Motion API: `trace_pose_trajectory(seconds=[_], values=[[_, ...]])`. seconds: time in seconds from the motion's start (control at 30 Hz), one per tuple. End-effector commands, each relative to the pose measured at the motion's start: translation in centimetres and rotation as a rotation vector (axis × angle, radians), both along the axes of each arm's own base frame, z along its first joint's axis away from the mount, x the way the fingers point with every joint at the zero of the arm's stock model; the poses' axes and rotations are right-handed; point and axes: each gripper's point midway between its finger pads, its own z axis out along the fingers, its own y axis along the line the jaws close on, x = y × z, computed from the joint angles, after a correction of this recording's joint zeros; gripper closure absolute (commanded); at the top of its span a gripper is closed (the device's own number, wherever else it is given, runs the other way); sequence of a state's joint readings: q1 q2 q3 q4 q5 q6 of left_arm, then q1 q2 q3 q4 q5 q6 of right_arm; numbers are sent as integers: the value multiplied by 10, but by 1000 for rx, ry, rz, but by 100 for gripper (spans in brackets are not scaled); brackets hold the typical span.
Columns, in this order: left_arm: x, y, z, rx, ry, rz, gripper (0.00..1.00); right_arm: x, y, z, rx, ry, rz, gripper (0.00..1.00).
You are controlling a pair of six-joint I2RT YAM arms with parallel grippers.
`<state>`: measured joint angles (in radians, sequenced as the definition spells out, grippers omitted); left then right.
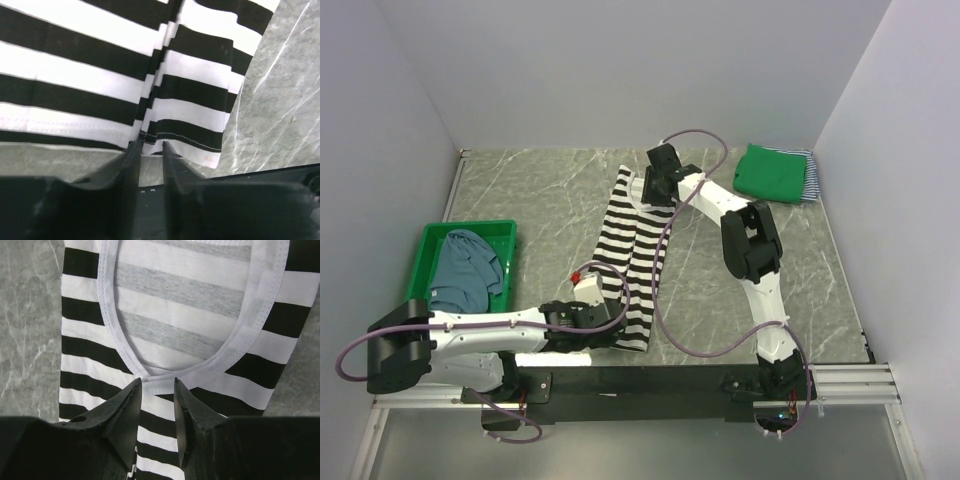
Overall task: Fold and stack the tank tops
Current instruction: Fold the tank top
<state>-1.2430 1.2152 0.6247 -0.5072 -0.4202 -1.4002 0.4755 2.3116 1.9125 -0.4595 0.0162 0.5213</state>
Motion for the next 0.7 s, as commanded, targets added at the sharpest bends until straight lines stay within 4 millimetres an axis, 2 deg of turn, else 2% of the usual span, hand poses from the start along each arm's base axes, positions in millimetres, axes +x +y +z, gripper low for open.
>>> trace_pose_trajectory(seconds=[0.0,0.17,0.2,0.23,0.27,0.3,0.33,0.37,0.4,0.43,0.5,0.67], values=[[2,7,13,-5,-13,31,68,8,10,59,62,-127,29,60],[11,15,36,-24,-63,72,60,-6,2,71,73,-127,13,59],[15,17,43,-28,-76,84,59,-11,0,84,88,-146,10,60],[21,22,48,-26,-94,99,59,-21,-4,74,83,-123,5,60],[25,26,49,-15,-101,106,59,-27,-6,74,90,-116,-5,60],[37,33,51,-21,-97,143,59,-33,-7,85,101,-133,-4,60],[44,37,51,-19,-99,155,59,-45,-14,70,80,-98,-13,60],[53,39,53,-18,-116,149,59,-52,-16,66,79,-88,-19,60],[65,49,53,-9,-127,190,59,-58,-17,73,94,-97,-11,61],[72,51,53,-8,-126,200,59,-68,-19,59,88,-78,-7,61],[94,62,54,3,-141,237,60,-75,-21,52,82,-62,-10,62],[124,90,36,57,-113,307,63,-77,-29,21,19,0,-31,65]])
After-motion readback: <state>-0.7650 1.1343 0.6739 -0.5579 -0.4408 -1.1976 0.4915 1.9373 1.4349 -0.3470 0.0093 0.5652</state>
